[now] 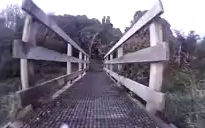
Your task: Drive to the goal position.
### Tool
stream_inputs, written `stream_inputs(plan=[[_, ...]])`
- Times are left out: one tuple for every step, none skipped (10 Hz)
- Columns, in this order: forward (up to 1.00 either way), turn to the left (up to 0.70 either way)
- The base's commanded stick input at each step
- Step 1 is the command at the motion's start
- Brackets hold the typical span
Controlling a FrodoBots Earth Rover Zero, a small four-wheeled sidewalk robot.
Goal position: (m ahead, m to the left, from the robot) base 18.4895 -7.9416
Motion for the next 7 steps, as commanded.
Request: stream_inputs(plan=[[0.70, 0.00], [0.70, 0.00], [0.70, 0.00], [0.70, 0.00], [0.70, 0.00], [0.70, 0.00], [0.70, 0.00]])
